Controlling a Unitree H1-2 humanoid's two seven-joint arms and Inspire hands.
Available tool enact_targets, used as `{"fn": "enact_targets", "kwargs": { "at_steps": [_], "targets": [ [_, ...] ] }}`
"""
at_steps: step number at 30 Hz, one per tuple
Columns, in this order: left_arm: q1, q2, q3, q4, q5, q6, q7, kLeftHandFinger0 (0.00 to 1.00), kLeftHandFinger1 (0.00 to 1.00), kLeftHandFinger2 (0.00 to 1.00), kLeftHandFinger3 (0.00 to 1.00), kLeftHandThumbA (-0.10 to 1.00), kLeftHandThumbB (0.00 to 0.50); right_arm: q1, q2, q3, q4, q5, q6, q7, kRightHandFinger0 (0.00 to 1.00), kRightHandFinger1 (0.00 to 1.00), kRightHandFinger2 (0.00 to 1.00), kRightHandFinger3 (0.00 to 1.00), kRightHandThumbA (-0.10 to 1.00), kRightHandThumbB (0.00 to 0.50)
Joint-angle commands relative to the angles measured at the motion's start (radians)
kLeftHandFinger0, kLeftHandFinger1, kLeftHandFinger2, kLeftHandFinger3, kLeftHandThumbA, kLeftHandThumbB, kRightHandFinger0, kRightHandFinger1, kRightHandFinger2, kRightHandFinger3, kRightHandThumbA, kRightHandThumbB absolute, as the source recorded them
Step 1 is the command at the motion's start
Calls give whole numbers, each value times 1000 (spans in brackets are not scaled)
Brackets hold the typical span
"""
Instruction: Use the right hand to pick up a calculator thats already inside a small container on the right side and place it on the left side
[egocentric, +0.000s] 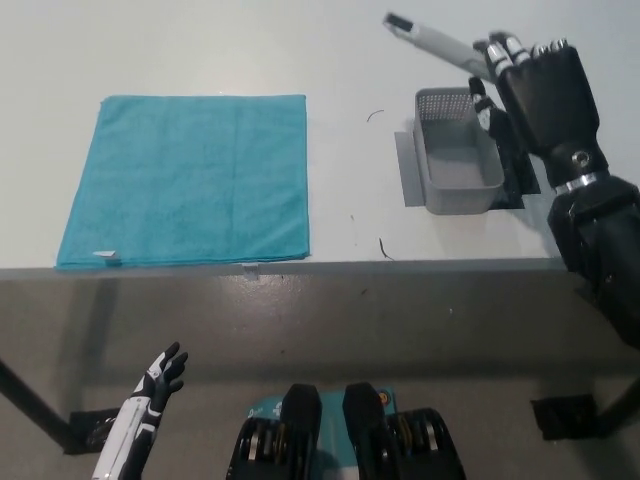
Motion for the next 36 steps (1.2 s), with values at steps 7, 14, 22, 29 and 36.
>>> {"fn": "enact_targets", "kwargs": {
  "at_steps": [7, 14, 22, 29, 36],
  "targets": [
    [6, 17, -3, -34, 3, -9, -7, 1000, 1000, 1000, 1000, 1000, 19, -146, 15, -49, -171, 51, -10, 23, 0, 290, 794, 484, -100, 266],
    [8, 23, -6, -34, 4, -12, -13, 1000, 1000, 1000, 1000, 1000, 0, -206, 95, -36, -114, 98, -59, 31, 0, 264, 755, 502, -100, 280],
    [3, 24, -5, -26, 7, -15, -11, 1000, 1000, 1000, 1000, 1000, 26, -305, 230, 11, 109, 92, -59, -5, 0, 218, 650, 474, -100, 294],
    [6, 22, -10, -33, 8, -9, -16, 1000, 1000, 1000, 1000, 1000, 1, -424, 378, 64, 400, 108, -63, -41, 0, 271, 710, 579, -100, 271],
    [17, 20, -12, -29, 4, -10, -22, 1000, 1000, 1000, 1000, 1000, 2, -532, 482, 86, 598, 142, -73, -45, 0, 209, 664, 552, -100, 260]
  ]
}}
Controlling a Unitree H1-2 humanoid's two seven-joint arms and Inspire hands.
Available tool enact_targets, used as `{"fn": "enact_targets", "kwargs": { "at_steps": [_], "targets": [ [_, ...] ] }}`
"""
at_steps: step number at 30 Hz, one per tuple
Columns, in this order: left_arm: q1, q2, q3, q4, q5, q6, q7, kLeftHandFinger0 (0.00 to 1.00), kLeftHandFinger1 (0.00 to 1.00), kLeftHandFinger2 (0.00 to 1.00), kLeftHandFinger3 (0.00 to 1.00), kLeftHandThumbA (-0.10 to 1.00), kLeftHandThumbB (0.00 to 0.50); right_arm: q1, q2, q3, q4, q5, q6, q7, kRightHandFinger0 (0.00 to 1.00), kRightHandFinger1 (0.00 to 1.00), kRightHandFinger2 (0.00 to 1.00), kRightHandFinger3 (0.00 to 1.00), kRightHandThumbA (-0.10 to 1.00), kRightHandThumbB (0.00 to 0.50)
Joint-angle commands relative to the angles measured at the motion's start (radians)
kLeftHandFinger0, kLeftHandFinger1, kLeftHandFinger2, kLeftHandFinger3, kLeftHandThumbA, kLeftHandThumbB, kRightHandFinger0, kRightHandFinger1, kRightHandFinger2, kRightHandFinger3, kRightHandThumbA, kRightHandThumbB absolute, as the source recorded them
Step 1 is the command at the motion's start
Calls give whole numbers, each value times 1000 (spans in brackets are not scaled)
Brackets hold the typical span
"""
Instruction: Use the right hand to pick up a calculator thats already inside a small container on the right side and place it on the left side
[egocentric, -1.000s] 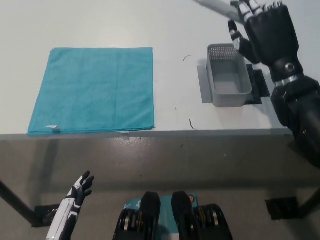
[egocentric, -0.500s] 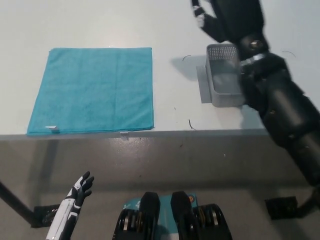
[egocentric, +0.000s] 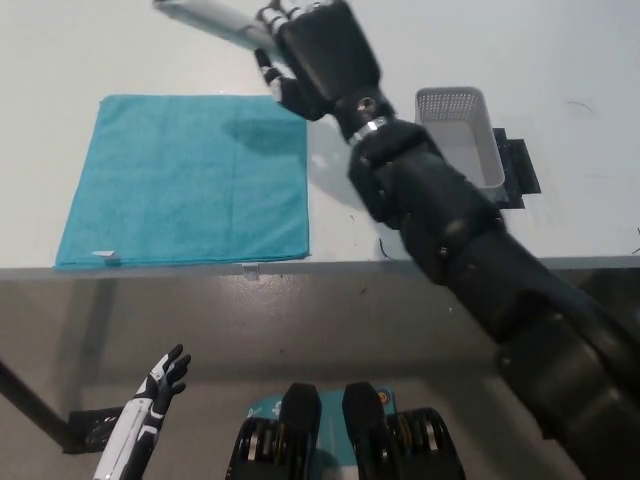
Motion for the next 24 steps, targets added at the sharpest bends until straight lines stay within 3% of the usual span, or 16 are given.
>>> {"fn": "enact_targets", "kwargs": {
  "at_steps": [1, 4, 9, 12, 15, 16, 18, 21, 24],
  "targets": [
    [13, 13, -8, -26, 0, -14, -9, 1000, 1000, 1000, 1000, 1000, 7, -160, 51, 4, 70, 64, -19, -50, 0, 199, 654, 533, -100, 277],
    [20, 18, -10, -24, 7, -19, -10, 1000, 1000, 1000, 1000, 1000, 9, -182, 84, 11, 123, 78, -12, -35, 0, 142, 614, 508, -100, 273],
    [11, 17, -10, -25, 3, -8, -12, 1000, 1000, 1000, 1000, 1000, 39, -218, 119, 30, 172, 91, 10, 15, 0, 65, 535, 330, -100, 265],
    [-1, 18, -11, -19, 0, -15, -14, 1000, 1000, 1000, 1000, 1000, 16, -242, 142, 26, 194, 112, 21, 68, 0, 62, 512, 286, -100, 281],
    [3, 22, -15, -23, 8, -17, -18, 1000, 1000, 1000, 1000, 1000, 5, -243, 151, 27, 204, 128, 23, 88, 0, 10, 391, 376, -100, 305],
    [0, 23, -18, -22, 10, -19, -19, 1000, 1000, 1000, 1000, 1000, 7, -245, 153, 29, 208, 130, 27, 102, 0, 0, 375, 566, -100, 297],
    [-2, 24, -24, -24, 11, -14, -23, 1000, 1000, 1000, 1000, 1000, 9, -246, 155, 24, 212, 145, 30, 128, 0, 0, 284, 696, -100, 291],
    [1, 22, -27, -32, 8, -13, -23, 1000, 1000, 1000, 1000, 1000, 5, -245, 157, 25, 219, 152, 43, 159, 0, 0, 185, 699, -100, 298],
    [-1, 21, -30, -42, 19, 1, -16, 1000, 1000, 1000, 1000, 1000, 10, -244, 155, 39, 223, 152, 45, 180, 0, 0, 176, 818, -100, 299]
  ]
}}
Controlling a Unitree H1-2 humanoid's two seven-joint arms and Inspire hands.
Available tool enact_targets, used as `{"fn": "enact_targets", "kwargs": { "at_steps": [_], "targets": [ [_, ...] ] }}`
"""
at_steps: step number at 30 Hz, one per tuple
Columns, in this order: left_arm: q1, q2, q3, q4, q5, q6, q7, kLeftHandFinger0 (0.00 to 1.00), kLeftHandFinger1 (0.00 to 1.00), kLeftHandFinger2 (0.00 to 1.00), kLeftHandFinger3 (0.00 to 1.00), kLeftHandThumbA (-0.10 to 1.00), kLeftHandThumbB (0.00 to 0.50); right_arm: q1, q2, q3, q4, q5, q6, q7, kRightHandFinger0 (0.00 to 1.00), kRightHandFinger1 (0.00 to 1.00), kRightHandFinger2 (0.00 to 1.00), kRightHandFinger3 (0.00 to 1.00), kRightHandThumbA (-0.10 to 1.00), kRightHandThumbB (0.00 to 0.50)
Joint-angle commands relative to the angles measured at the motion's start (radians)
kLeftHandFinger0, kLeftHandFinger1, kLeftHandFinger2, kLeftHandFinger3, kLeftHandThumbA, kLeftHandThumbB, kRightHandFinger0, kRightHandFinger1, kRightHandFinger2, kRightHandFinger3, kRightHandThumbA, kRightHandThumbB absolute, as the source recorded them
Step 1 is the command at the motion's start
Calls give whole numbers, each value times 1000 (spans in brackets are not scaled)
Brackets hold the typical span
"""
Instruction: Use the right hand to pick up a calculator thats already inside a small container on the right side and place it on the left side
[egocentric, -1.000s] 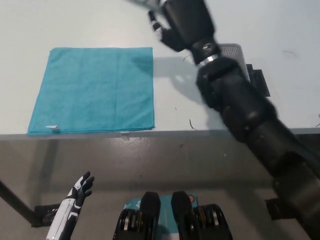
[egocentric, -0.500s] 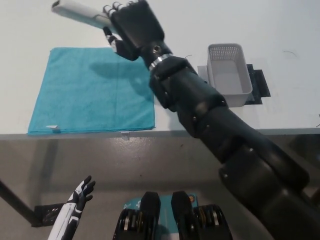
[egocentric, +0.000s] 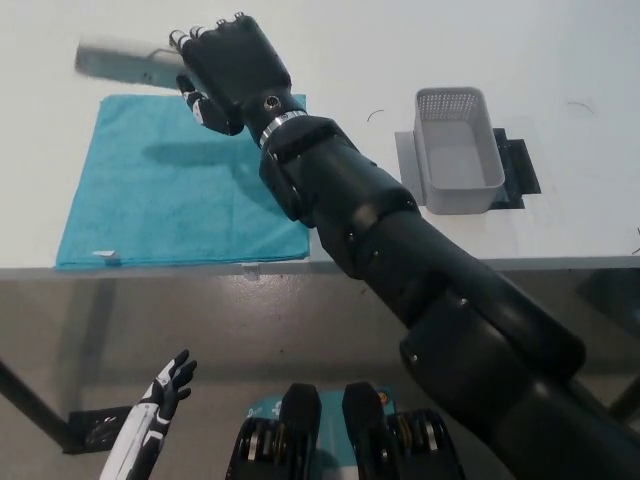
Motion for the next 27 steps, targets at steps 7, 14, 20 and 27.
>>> {"fn": "enact_targets", "kwargs": {
  "at_steps": [7, 14, 20, 27],
  "targets": [
    [-8, 21, -17, -54, 9, 12, -17, 1000, 1000, 1000, 1000, 1000, 16, -50, 9, 20, 0, 67, 45, 65, 0, 0, 39, 484, -100, 341],
    [-15, 23, -30, -57, 16, 6, -15, 1000, 1000, 1000, 1000, 1000, 11, 1, 11, 39, 5, 82, 62, 93, 0, 0, 1, 465, -100, 358],
    [-19, 31, -37, -72, 32, 23, -17, 1000, 1000, 1000, 1000, 1000, 20, 58, 4, 56, 6, 87, 72, 106, 0, 0, 32, 449, -100, 338],
    [-21, 35, -42, -74, 26, 25, -20, 1000, 1000, 1000, 1000, 1000, 17, 129, 4, 50, 6, 117, 79, 115, 0, 0, 20, 460, -100, 323]
  ]
}}
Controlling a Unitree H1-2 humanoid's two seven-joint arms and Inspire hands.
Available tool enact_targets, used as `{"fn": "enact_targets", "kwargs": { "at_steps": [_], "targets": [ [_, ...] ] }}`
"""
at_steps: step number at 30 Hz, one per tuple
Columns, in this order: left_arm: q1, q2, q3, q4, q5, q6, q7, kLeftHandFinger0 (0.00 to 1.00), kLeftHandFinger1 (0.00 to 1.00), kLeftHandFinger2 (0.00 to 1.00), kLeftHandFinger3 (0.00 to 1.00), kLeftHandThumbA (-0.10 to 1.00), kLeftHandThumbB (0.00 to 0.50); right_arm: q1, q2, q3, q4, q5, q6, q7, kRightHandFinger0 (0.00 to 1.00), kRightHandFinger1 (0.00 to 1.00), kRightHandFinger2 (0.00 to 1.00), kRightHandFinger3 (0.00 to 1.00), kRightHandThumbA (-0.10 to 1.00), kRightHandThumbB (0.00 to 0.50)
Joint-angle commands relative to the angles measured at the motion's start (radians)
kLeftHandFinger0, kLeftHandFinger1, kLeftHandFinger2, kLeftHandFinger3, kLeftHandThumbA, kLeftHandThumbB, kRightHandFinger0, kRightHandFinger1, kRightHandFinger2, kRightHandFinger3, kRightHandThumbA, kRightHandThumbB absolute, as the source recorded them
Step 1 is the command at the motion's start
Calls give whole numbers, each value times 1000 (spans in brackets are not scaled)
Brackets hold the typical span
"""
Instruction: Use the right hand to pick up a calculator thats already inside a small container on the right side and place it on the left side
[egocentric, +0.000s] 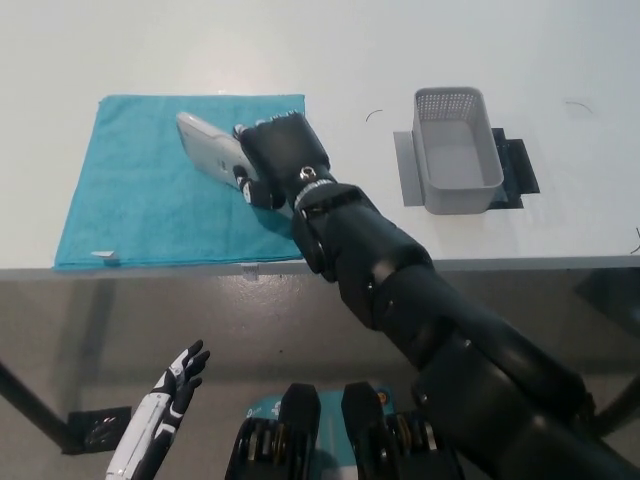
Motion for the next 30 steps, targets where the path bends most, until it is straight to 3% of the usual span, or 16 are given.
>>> {"fn": "enact_targets", "kwargs": {
  "at_steps": [1, 4, 8, 9, 10, 11, 12, 13, 14, 15, 18, 19, 30],
  "targets": [
    [-4, 16, -8, -35, 8, 6, -18, 1000, 1000, 1000, 1000, 1000, 16, -17, 4, 3, -14, 39, 13, -9, 0, 0, 20, 465, -100, 324],
    [-6, 16, -10, -32, 12, 2, -17, 1000, 1000, 1000, 1000, 1000, 20, 5, 1, -1, -14, 50, 9, -9, 0, 0, 35, 502, -100, 337],
    [-8, 18, -11, -35, 19, 4, -15, 1000, 1000, 1000, 1000, 1000, 19, 12, -6, 5, -16, 53, 11, -33, 0, 0, 19, 465, -100, 285],
    [-9, 17, -11, -34, 17, 4, -15, 1000, 1000, 1000, 1000, 1000, 25, 9, -5, 6, -16, 54, 19, -30, 147, 273, 420, 715, 44, 216],
    [-9, 17, -12, -33, 15, 4, -16, 1000, 1000, 1000, 1000, 1000, 26, 7, -5, 8, -15, 53, 28, -30, 163, 299, 531, 776, 132, 224],
    [-12, 17, -12, -29, 11, 3, -19, 1000, 1000, 1000, 1000, 1000, 30, -1, -4, -10, -15, 73, 34, -11, 410, 659, 1000, 1000, 371, 270],
    [-14, 17, -13, -28, 10, 6, -20, 1000, 1000, 1000, 1000, 1000, 37, -18, -4, -39, -15, 106, 41, 36, 964, 1000, 1000, 1000, 610, 343],
    [-13, 17, -14, -28, 11, 7, -20, 1000, 1000, 1000, 1000, 1000, 37, -22, -4, -43, -15, 113, 42, 45, 1000, 1000, 1000, 1000, 607, 362],
    [-11, 19, -15, -31, 10, 7, -22, 1000, 1000, 1000, 1000, 1000, 33, -33, -4, -39, -15, 108, 52, 46, 1000, 1000, 1000, 1000, 717, 446],
    [-11, 19, -15, -35, 10, 10, -23, 1000, 1000, 1000, 1000, 1000, 28, -43, -5, -46, -16, 114, 54, 57, 1000, 1000, 1000, 1000, 793, 478],
    [-10, 23, -18, -36, 9, -1, -24, 1000, 1000, 1000, 1000, 1000, 1, -71, -7, -111, -23, 179, 24, 64, 1000, 1000, 1000, 1000, 901, 500],
    [-11, 24, -18, -36, 8, 3, -25, 1000, 1000, 1000, 1000, 1000, 10, -84, -10, -131, -25, 196, 7, 55, 1000, 1000, 1000, 1000, 994, 500],
    [-8, 24, -19, -29, 13, 7, -16, 1000, 1000, 1000, 1000, 1000, 22, -378, -55, -311, -65, 326, -96, -3, 1000, 1000, 1000, 1000, 986, 500]
  ]
}}
